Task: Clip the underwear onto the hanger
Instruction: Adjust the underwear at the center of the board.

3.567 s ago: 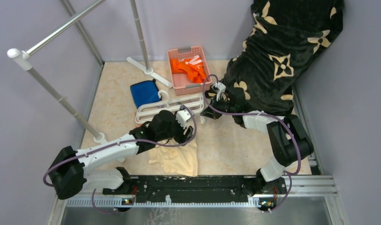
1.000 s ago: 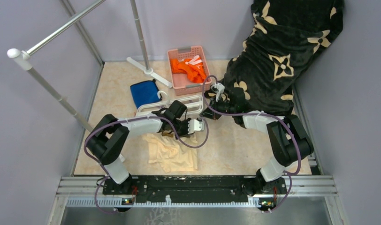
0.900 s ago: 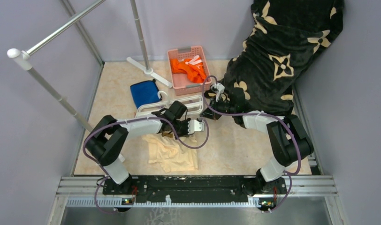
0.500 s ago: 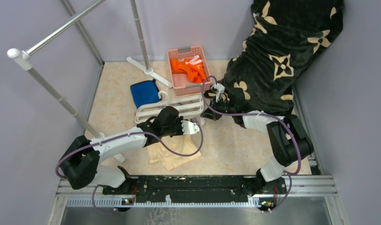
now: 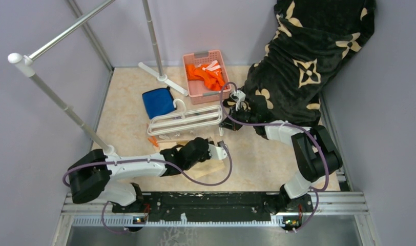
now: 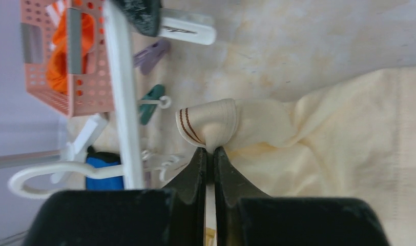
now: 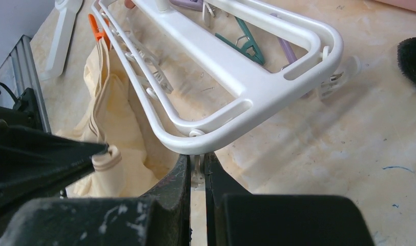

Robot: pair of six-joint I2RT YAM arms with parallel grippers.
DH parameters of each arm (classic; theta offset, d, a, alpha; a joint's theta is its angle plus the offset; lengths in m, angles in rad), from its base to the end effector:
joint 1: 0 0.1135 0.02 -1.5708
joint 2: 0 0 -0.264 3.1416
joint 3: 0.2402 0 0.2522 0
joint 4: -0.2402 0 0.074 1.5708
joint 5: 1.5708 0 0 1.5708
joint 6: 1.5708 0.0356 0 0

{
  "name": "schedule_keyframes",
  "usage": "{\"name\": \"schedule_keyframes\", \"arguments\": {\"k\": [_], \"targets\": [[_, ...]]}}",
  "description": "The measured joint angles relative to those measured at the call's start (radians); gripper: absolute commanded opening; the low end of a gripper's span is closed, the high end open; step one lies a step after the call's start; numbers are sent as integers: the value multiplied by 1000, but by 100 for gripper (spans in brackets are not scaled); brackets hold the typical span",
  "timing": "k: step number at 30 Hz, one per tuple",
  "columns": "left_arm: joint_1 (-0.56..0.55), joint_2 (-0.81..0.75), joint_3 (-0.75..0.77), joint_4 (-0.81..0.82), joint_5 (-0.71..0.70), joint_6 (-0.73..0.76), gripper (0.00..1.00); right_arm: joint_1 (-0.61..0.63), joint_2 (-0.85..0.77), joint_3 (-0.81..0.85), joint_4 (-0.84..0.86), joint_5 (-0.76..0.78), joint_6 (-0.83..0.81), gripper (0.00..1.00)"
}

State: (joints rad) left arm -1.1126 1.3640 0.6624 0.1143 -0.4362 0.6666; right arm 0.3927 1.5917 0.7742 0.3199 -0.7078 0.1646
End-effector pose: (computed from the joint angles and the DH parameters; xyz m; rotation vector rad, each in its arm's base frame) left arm 0.1374 -0.2445 0.2007 1.4665 1.5080 0.2040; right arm 0.2920 0.1460 0.1916 -0.6840 1.9946 1.0685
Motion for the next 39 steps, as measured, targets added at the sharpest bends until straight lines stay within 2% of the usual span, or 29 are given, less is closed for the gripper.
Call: {"name": "schedule_keyframes", "arguments": {"k": [4,9,15,17,19,28,33,39], "targets": [[-43,25,0,-63,45,-133,19,0,0,0,0,5,-5,0],[-77,24,0,-95,101,-230,36,0,0,0,-1,8,-6,0],[-101,-18,0,-169,292,-312,43,0,0,0,-9,10,-6,0],[-104,-43,0,-192,354,-322,53,0,0,0,-10,10,-6,0],[-105,-74,0,-224,413,-325,57,0,0,0,-11,10,-6,0],[-76,-251,0,-311,535,-228,59,0,0,0,-13,6,-6,0],[127,-284,15,-292,656,-148,59,0,0,0,-13,4,-6,0],[291,-97,90,-317,822,-28,56,3,0,0,-14,2,-5,0]]}}
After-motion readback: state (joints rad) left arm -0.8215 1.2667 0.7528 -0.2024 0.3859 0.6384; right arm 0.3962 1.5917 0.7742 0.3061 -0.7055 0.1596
